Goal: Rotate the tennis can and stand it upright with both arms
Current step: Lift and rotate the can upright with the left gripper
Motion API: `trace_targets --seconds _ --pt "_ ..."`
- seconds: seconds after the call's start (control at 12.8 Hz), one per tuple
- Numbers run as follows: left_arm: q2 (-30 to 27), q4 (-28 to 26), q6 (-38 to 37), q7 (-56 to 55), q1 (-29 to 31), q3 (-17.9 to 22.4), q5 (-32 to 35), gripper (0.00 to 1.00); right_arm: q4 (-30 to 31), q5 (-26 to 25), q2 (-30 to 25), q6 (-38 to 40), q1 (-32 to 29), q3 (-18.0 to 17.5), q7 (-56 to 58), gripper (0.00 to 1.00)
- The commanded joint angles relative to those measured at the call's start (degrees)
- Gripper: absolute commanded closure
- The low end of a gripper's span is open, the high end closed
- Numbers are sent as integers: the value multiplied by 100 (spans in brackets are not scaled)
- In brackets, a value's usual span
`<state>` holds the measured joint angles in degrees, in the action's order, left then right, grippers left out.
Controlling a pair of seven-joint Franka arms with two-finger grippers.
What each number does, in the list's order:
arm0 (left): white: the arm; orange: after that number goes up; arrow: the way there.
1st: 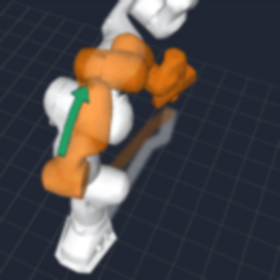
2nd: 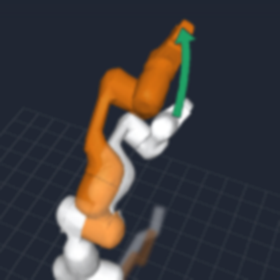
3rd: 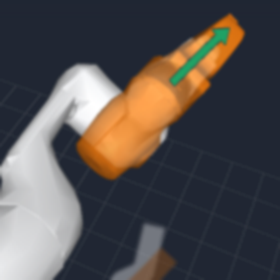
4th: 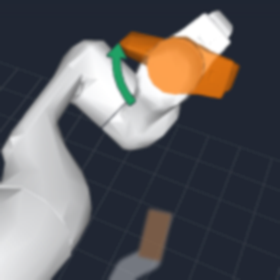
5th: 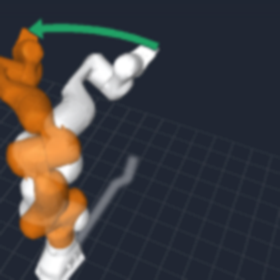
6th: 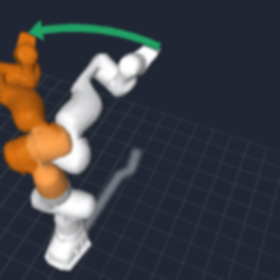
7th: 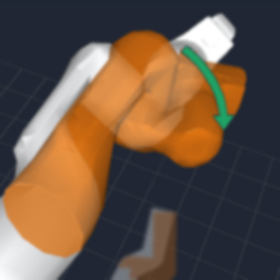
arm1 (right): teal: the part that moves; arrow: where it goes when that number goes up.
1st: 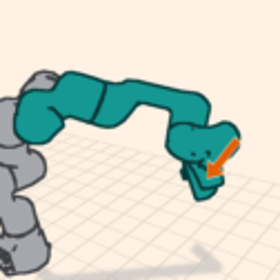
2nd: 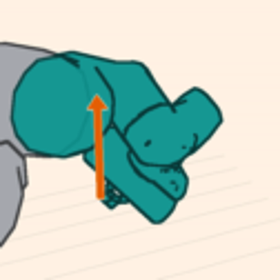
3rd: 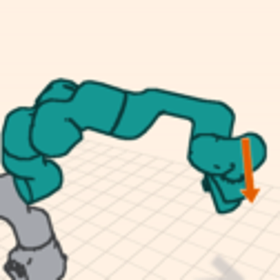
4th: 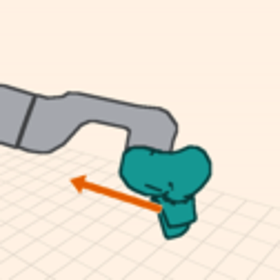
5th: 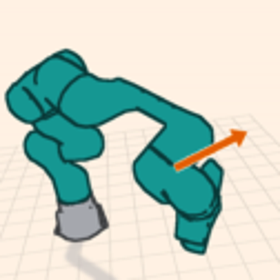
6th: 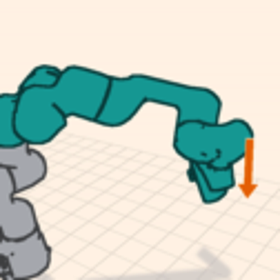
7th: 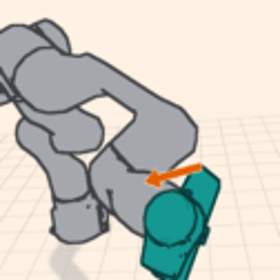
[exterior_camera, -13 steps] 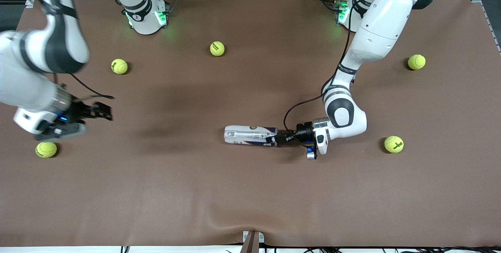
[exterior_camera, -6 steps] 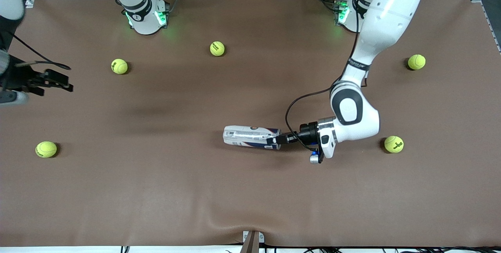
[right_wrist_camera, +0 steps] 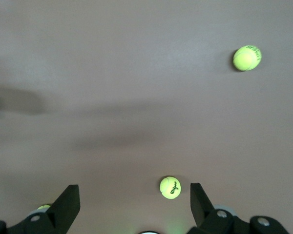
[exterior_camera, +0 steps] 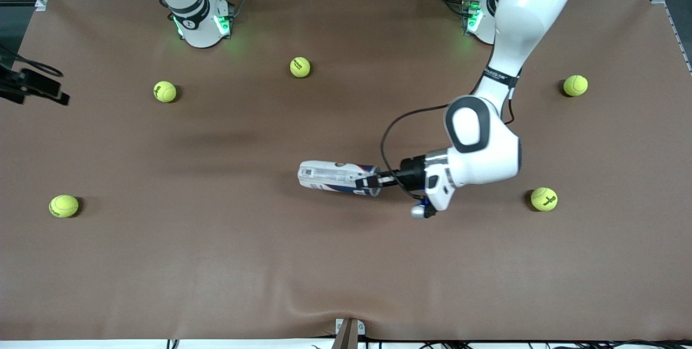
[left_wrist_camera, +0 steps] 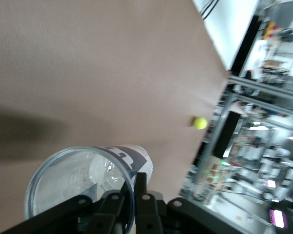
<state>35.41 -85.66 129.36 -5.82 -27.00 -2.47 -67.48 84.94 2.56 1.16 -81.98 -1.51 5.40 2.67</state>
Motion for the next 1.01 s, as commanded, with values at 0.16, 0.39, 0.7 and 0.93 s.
trace_targets --seconds 0.16,0.39,0.7,0.93 --pt "194 1157 99 -1974 -594 54 2210 100 -303 -308 104 94 90 -57 -153 0" --pt "89 1157 2 -2605 -928 54 3937 100 -303 -415 104 94 90 -57 -144 0" --pt "-7 1157 -551 -3372 -1438 63 6023 100 -294 -354 112 -116 186 -57 -171 0" --pt "-34 1157 -990 -3847 -1825 63 7325 100 -294 -344 112 -134 178 -57 -179 0"
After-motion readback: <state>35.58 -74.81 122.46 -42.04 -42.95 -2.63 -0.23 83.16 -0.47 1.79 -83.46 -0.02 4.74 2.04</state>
